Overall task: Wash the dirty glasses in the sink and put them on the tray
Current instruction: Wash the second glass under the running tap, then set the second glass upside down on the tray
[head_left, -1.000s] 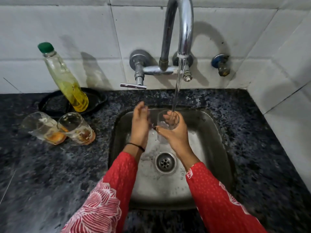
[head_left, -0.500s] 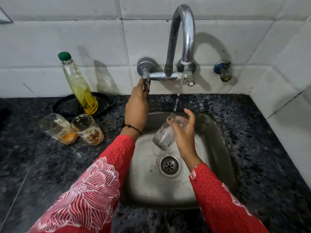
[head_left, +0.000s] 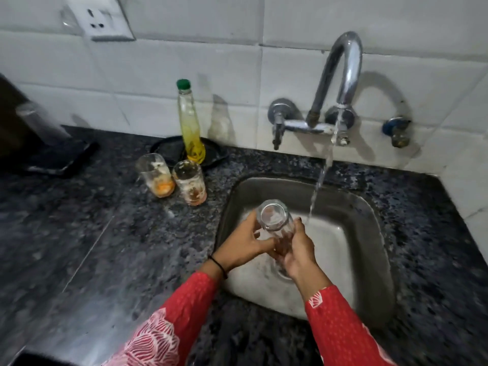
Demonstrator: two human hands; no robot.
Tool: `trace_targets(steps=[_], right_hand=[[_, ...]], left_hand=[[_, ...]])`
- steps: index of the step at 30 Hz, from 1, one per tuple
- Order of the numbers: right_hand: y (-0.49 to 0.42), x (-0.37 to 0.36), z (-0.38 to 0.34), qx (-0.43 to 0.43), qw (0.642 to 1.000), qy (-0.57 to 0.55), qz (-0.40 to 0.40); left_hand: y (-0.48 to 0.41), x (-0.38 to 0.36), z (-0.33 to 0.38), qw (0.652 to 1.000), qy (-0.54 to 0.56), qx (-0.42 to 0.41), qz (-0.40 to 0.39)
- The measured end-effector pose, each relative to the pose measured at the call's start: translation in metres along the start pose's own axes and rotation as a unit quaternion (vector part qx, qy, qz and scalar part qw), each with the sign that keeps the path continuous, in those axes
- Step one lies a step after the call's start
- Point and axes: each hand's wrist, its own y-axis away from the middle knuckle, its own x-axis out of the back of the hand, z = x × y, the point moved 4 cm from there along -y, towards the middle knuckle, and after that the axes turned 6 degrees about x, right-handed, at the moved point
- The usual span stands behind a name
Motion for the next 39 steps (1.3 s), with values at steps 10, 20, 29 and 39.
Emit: trace_targets(steps=[10,20,29,39], right_hand=[[0.046,-0.057,0.004,0.433,0.758,0.488,0.005],[0.071,-0.314,0.020,0.570,0.748,0.305,-0.150],[0.003,-0.532,0.070,0.451,0.771,0.335,-0.300],[-0.090,-0.638,0.131,0.399,0.782,0.366,-0.311]], left_hand=[[0.032,0.070,0.022,0.995,0.012,-0.065,0.080],[0.048,0.306,0.062,0.983,0.035,-0.121,0.132],[0.025,0.516,0.015,0.962,0.014,-0.035,0.269],[-0.032,0.607,-0.044,0.956,0.053,0.040,0.285]])
